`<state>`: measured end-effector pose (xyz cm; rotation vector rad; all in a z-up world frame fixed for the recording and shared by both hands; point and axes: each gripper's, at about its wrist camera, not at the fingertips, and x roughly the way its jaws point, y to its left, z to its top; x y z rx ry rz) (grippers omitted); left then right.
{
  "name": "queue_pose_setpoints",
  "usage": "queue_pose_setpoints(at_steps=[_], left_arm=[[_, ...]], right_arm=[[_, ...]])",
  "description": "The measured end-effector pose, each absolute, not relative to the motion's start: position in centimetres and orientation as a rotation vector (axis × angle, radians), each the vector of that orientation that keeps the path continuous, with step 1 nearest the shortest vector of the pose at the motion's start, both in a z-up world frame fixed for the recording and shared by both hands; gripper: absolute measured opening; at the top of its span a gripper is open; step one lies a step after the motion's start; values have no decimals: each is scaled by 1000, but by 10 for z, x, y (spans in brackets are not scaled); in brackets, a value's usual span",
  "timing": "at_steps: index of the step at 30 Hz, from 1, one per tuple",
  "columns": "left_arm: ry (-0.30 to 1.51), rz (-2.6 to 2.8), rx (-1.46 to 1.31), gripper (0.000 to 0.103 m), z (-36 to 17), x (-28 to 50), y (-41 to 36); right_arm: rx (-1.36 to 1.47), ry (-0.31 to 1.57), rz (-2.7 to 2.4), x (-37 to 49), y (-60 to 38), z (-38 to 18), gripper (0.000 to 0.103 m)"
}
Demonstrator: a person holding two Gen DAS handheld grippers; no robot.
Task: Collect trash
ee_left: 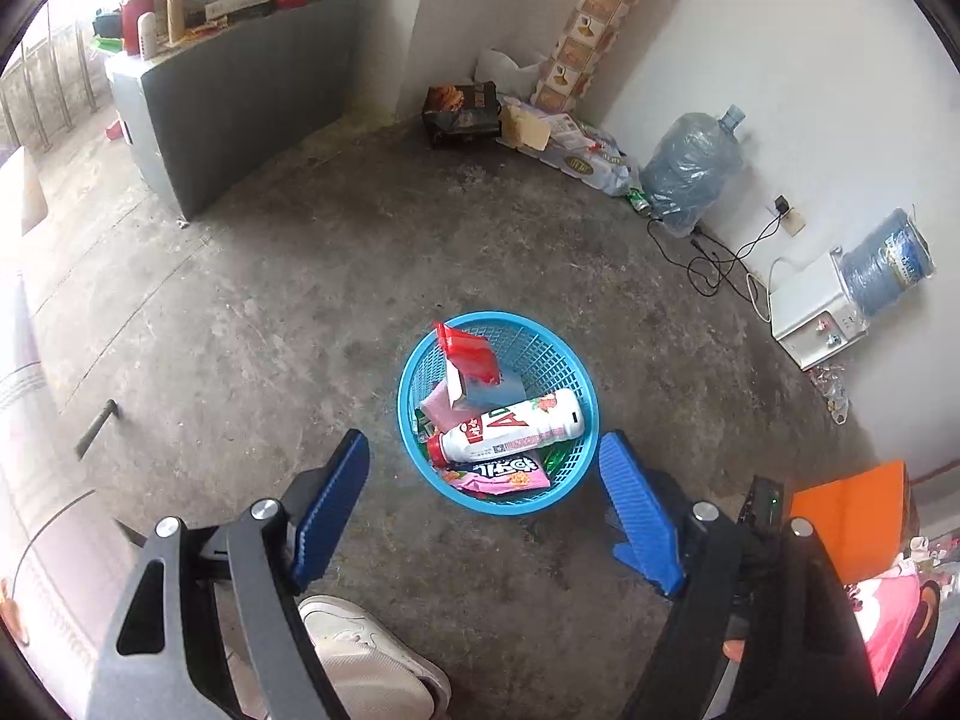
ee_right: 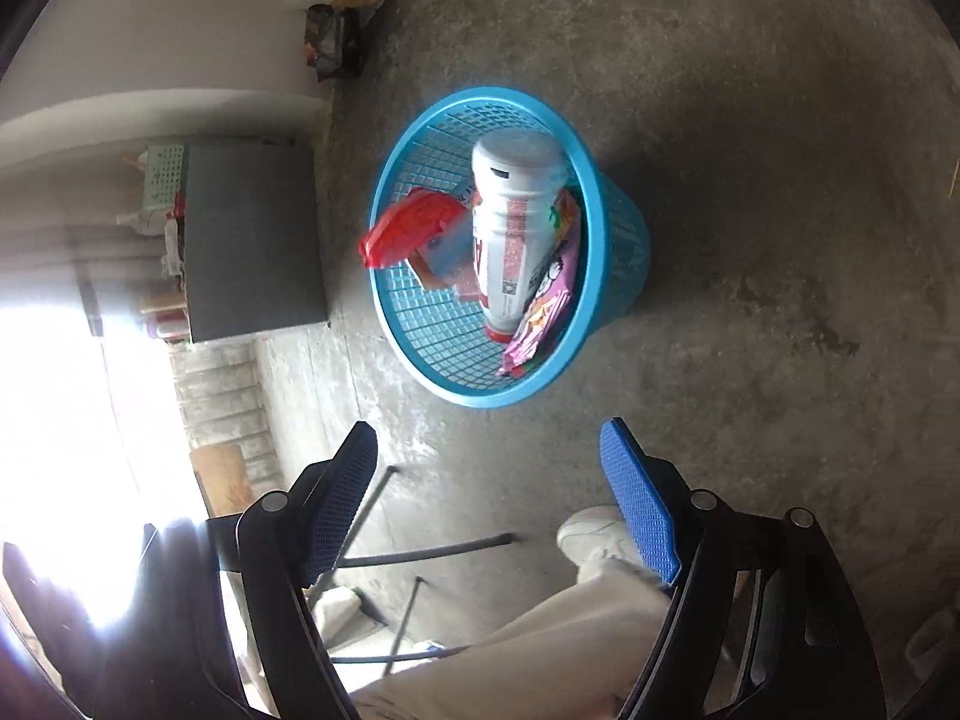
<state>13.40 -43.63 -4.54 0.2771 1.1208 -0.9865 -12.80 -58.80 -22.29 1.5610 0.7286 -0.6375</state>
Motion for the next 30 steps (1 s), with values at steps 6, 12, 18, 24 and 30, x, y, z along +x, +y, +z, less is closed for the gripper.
queue_pose_setpoints(at_steps=[6,12,18,24,30], left_arm=[[976,-972,230,88,4,106,-356],[866,-887,152,96,36,78,-257],[838,-700,108,97,40,52,-163],[833,-459,56,97,35,36,-89],[729,-254,55,97,44,21,-48]], right_arm=[[1174,809,-651,-124,-547,-147,73],[803,804,-555,-101,-477,-65,83],[524,700,-448,-84,-401,1,95],[277,665,-411,-65,-331,33,95],[38,617,-390,-57,-279,44,95]])
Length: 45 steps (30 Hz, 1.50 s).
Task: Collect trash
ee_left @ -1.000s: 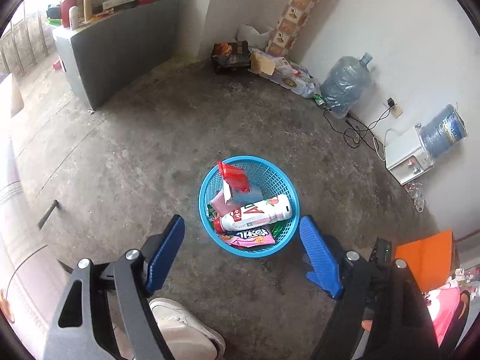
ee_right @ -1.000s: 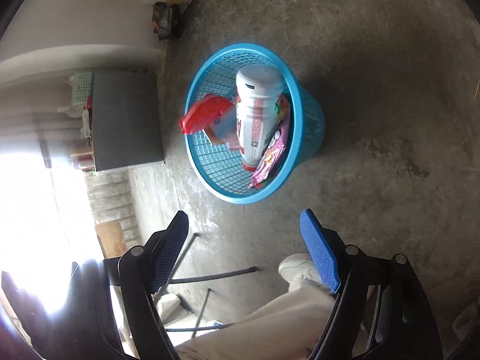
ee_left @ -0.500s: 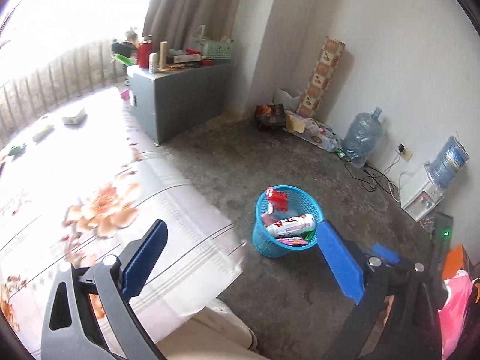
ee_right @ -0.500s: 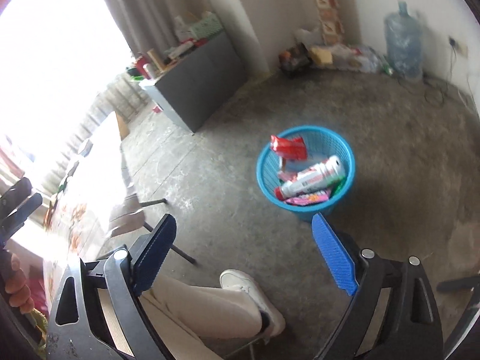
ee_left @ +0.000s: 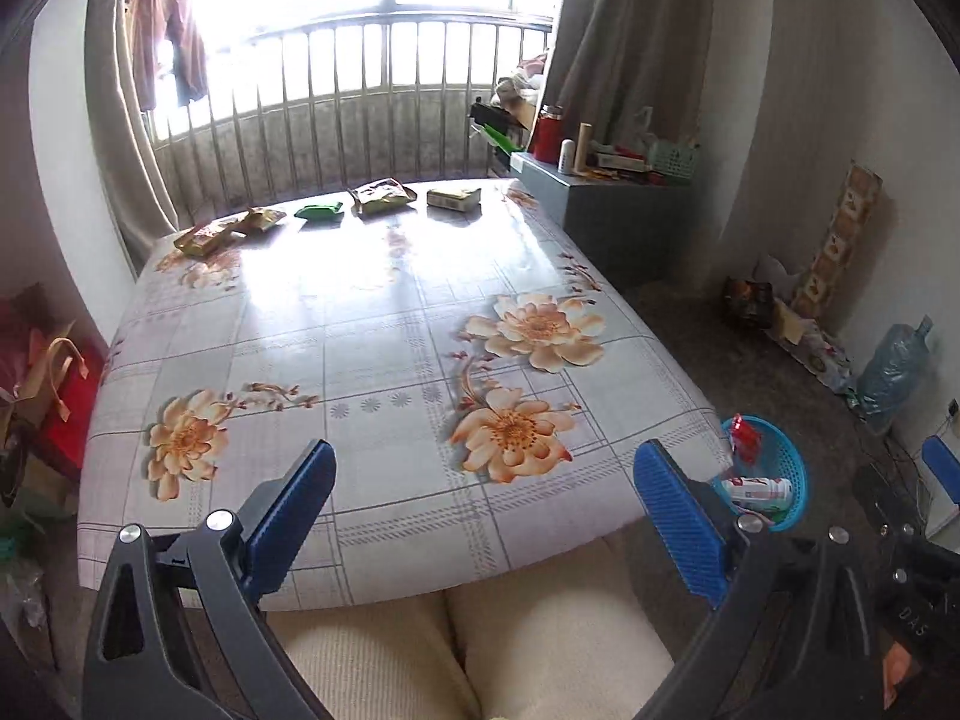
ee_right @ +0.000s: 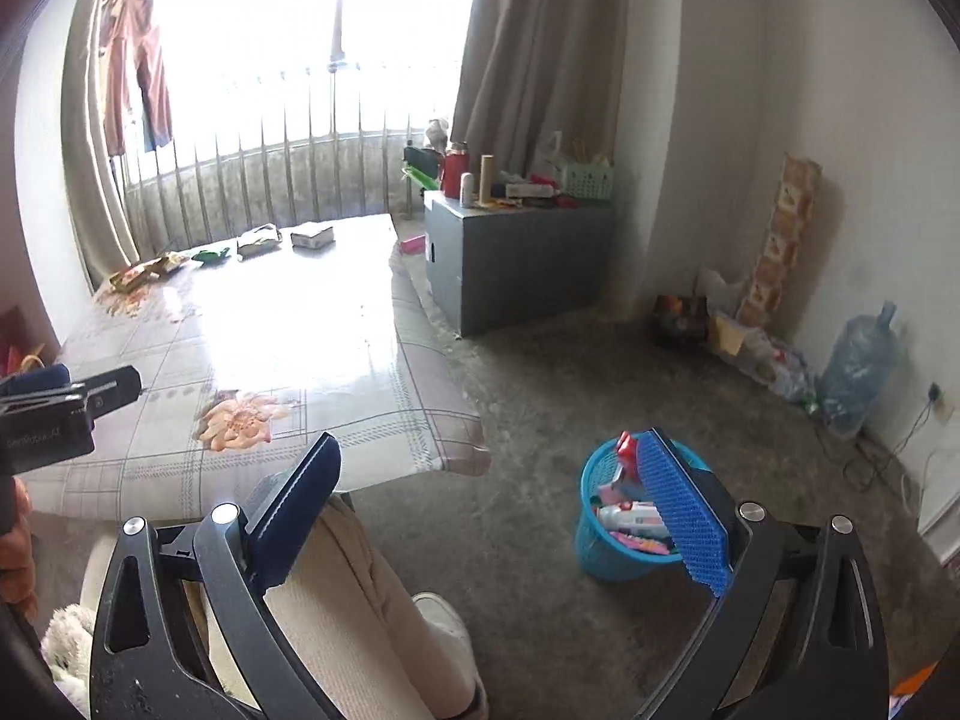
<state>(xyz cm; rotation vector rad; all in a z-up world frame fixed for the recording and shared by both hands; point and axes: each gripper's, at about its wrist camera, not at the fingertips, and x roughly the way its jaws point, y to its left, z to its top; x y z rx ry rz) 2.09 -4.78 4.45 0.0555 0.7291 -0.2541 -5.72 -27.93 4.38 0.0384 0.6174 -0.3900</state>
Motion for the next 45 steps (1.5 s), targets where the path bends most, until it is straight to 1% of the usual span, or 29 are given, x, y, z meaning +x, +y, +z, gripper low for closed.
queue_pose_setpoints(at_steps=[2,6,15,22,28,45], left_arm=[[724,-224,48,97,50,21,-42],[784,-173,62,97,48,27,-38],[907,-48,99,97,10,25,-33],[940,-42,120,97,2,23,-40],[957,-30,108,97,-1,25,-42],[951,-8,115,97,1,26,-41]], right_arm=[[13,615,-381,-56,-273,43,95],[9,635,-375,-53,-271,39,95],[-39,842,-342,-39,-262,12,95],[23,920,-358,-34,-268,1,95],[76,932,-368,-34,-273,-1,95],[45,892,-391,-36,-276,9,95]])
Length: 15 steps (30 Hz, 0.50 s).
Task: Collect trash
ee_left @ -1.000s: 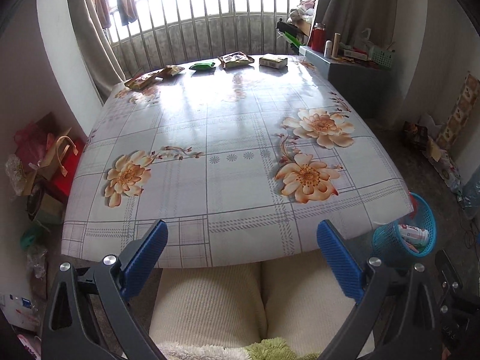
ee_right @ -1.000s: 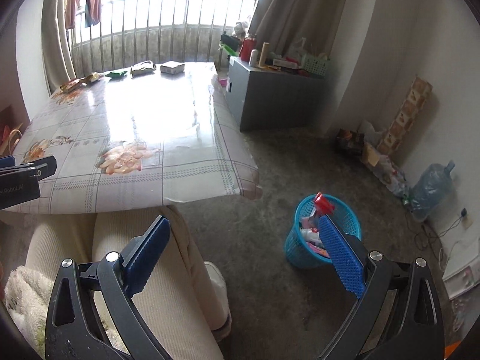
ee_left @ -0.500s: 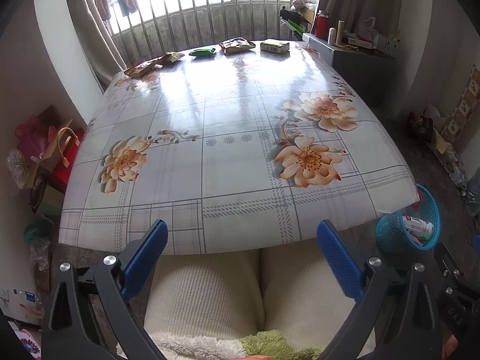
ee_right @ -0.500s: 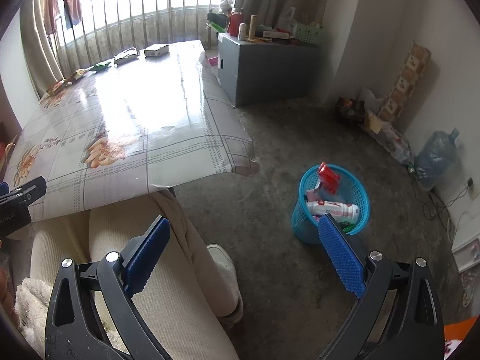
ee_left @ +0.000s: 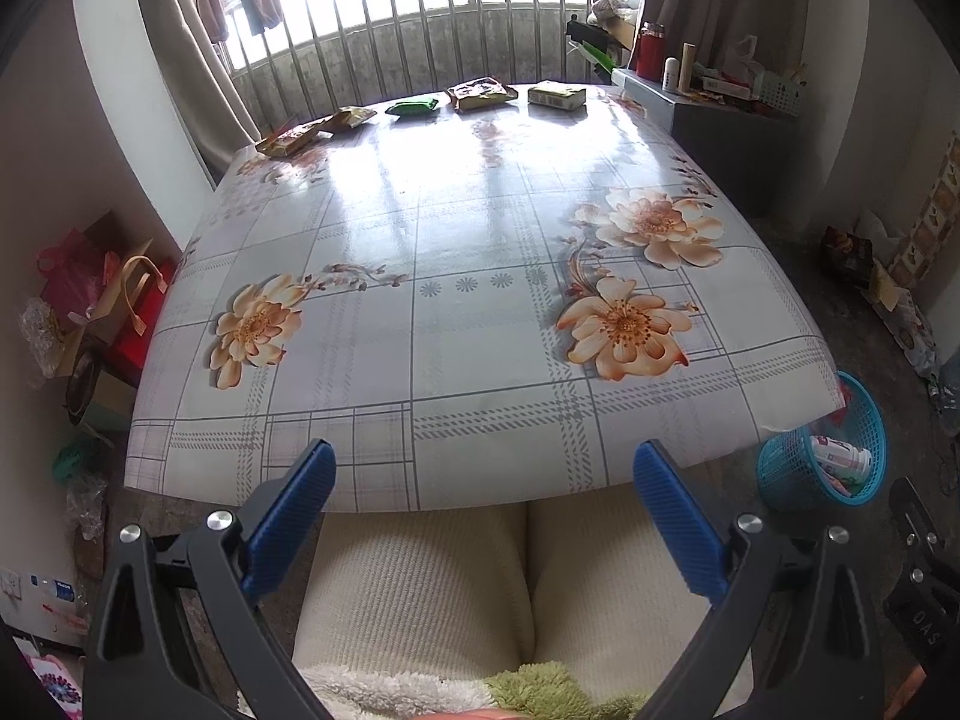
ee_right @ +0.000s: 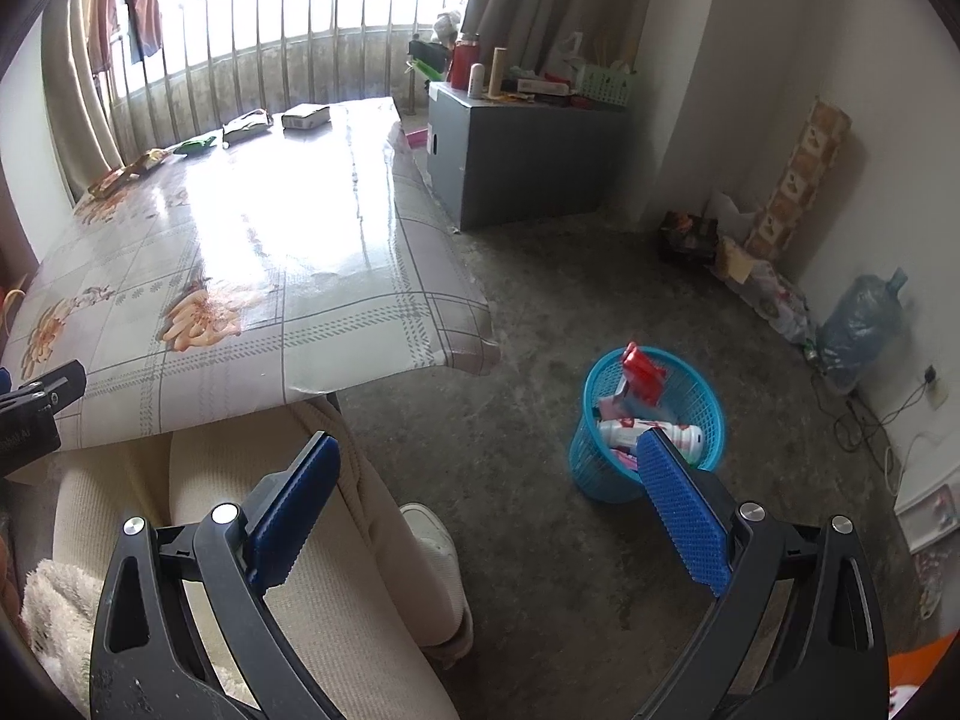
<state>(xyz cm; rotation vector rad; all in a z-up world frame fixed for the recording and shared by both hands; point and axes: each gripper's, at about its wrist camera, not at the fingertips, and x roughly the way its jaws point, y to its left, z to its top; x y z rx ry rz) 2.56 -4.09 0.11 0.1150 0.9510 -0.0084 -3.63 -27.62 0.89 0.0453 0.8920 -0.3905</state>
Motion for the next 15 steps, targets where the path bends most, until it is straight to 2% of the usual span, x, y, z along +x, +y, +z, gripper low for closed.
queue_pose_setpoints(at_steps=[15], left_arm=[[952,-5,117,97,2,27,-38]], right_arm=[[-2,885,-367,-31,-265,11,95]])
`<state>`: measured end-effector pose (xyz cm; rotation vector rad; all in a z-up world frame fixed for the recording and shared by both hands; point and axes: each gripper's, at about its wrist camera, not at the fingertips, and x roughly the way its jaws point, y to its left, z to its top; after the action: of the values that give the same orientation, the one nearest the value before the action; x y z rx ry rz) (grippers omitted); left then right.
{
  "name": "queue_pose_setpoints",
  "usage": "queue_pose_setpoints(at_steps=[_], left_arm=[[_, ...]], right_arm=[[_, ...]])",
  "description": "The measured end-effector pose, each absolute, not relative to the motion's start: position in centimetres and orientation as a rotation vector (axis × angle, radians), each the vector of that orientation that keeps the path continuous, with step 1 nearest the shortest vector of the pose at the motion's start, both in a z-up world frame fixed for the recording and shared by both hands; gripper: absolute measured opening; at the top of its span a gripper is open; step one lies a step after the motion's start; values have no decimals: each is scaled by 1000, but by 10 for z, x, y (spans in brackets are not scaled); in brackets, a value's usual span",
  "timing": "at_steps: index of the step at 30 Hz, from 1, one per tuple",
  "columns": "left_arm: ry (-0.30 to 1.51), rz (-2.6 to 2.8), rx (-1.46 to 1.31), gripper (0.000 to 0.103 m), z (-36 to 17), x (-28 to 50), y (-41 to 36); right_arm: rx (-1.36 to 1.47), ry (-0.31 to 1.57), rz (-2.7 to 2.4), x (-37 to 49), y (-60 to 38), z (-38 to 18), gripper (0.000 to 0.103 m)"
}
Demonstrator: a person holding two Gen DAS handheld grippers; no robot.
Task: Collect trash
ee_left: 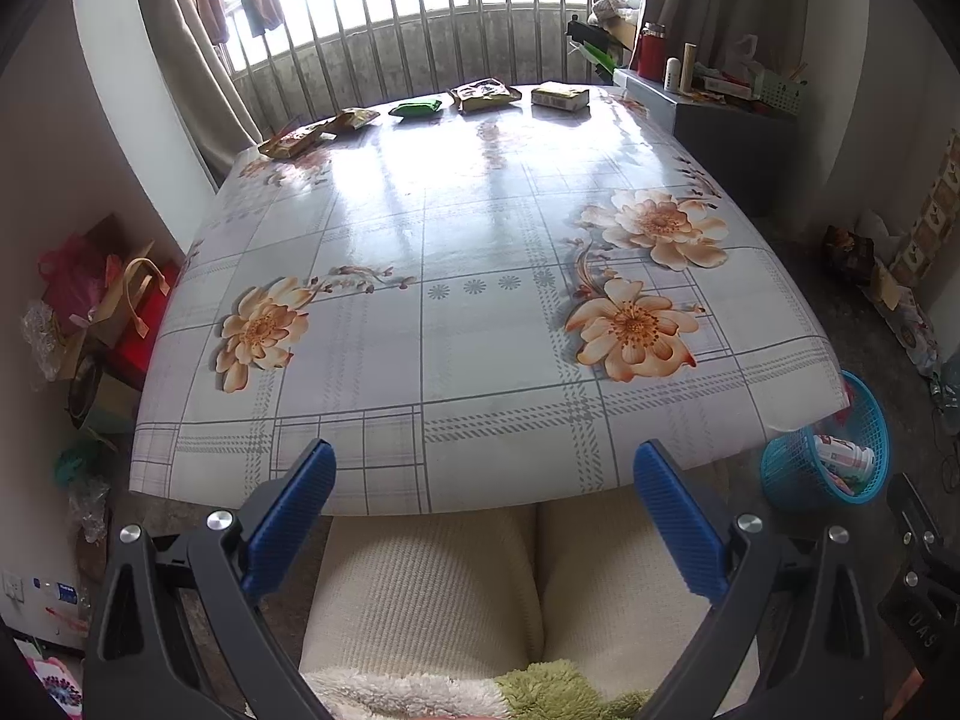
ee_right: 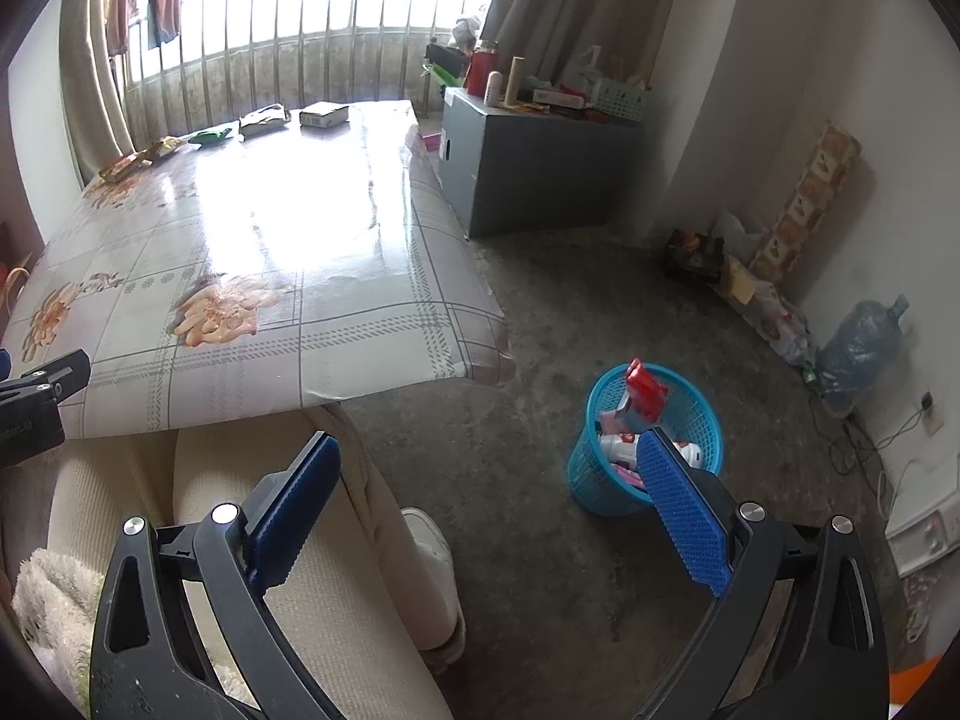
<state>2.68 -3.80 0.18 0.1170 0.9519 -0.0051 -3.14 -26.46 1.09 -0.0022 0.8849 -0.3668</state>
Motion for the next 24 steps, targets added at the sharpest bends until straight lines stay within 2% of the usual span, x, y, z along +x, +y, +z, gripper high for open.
queue_pose_setpoints(at_steps=[24], left_arm=[[957,5,101,97,-1,31,-26]], right_arm=[[-18,895,-351,-27,-253,10,95]])
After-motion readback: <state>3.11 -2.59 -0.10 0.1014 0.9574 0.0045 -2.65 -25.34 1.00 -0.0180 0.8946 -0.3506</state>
